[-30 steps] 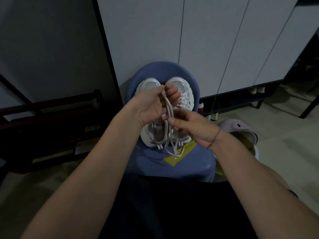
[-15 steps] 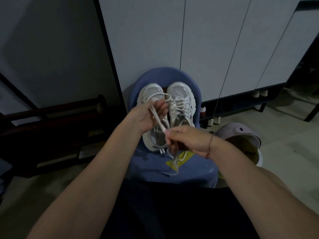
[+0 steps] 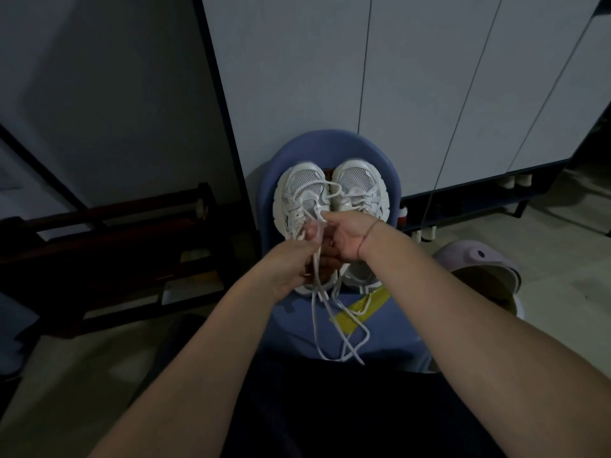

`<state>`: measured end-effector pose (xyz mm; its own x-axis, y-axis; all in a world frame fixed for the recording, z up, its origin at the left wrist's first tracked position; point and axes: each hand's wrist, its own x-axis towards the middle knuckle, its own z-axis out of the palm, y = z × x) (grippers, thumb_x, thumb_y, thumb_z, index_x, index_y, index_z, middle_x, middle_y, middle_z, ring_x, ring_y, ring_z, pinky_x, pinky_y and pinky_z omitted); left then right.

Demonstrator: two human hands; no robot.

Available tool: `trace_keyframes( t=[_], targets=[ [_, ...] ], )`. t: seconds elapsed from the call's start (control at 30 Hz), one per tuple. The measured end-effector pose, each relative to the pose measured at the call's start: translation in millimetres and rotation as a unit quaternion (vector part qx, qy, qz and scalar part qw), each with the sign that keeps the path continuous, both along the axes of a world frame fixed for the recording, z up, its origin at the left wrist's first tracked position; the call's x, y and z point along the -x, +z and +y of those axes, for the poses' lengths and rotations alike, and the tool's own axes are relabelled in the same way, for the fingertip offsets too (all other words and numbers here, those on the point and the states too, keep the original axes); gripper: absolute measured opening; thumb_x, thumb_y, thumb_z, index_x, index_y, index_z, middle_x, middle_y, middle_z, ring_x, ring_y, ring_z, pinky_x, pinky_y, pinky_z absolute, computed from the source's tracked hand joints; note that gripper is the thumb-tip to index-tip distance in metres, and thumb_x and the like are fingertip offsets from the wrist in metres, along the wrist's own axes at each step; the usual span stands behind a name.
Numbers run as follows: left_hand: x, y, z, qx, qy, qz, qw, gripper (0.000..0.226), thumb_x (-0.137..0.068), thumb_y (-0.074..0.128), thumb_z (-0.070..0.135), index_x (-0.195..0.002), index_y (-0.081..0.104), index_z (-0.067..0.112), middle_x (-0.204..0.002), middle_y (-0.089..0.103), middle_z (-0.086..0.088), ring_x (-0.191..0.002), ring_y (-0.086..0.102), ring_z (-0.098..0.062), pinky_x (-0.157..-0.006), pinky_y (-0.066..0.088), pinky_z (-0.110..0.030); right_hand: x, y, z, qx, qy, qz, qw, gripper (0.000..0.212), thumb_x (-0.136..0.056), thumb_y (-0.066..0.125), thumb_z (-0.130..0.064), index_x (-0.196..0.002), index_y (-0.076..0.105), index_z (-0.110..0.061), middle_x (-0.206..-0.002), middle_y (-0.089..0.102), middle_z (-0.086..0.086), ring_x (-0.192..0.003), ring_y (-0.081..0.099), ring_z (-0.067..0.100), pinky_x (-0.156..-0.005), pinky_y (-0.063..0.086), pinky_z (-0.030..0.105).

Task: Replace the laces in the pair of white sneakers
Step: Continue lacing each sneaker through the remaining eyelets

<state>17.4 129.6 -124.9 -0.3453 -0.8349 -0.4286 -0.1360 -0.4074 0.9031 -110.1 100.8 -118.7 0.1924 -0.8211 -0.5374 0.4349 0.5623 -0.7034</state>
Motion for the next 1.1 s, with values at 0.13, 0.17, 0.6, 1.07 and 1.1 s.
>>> trace_keyframes(
  t=[0.13,0.17,0.6,1.07,1.1],
  targets=[
    [-16,0,-26,0.118,0.076,-0.125,0.982,0.042,-0.104,0.041,0.035,-0.084,0.068,0.010,-0.080,0.065,-0.007,-0.076,0.059,-0.020,-0.066,0.044,-0.026,-4,-10,-9,0.039,-0.030,-0.014,0.999,0.033,-0.103,0.028,-0.017,-0.080,0.050,-0.010,-0.034,0.031,-0.007,-0.026,0.024,0.003,-0.031,0.022,0.012],
    [-17,2,-36,0.163,0.110,-0.124,0.973,0.040,-0.104,0.040,0.036,-0.083,0.066,0.014,-0.081,0.064,-0.004,-0.081,0.060,-0.019,-0.069,0.044,-0.027,-5,-12,-7,0.053,-0.021,0.006,0.998,0.034,-0.103,0.027,-0.017,-0.078,0.048,-0.012,-0.034,0.030,-0.008,-0.026,0.021,0.003,-0.030,0.018,0.012],
    [1,20,-73,0.218,0.042,-0.044,0.974,0.057,-0.104,0.021,0.049,-0.144,0.048,0.018,-0.141,0.051,-0.002,-0.108,0.045,-0.003,-0.055,0.036,0.007,-10,-61,44,0.110,-0.032,0.151,0.982,0.033,-0.103,0.031,-0.017,-0.075,0.048,-0.013,-0.037,0.029,-0.009,-0.027,0.018,0.003,-0.032,0.014,0.010],
    [2,14,-76,0.217,0.041,-0.027,0.975,0.058,-0.103,0.015,0.051,-0.146,0.044,0.024,-0.154,0.037,0.002,-0.138,0.034,-0.010,-0.091,0.024,-0.008,-21,-79,92,0.110,-0.066,0.205,0.970,0.034,-0.103,0.034,-0.020,-0.074,0.050,-0.011,-0.037,0.026,-0.010,-0.032,0.017,0.002,-0.036,0.015,0.011],
    [2,13,-76,0.210,0.041,-0.027,0.976,0.059,-0.103,0.016,0.052,-0.146,0.044,0.024,-0.153,0.038,0.002,-0.138,0.036,-0.011,-0.091,0.025,-0.008,-21,-77,92,0.102,-0.069,0.190,0.974,0.034,-0.103,0.033,-0.020,-0.074,0.049,-0.011,-0.037,0.026,-0.010,-0.031,0.017,0.002,-0.036,0.015,0.011]
  ],
)
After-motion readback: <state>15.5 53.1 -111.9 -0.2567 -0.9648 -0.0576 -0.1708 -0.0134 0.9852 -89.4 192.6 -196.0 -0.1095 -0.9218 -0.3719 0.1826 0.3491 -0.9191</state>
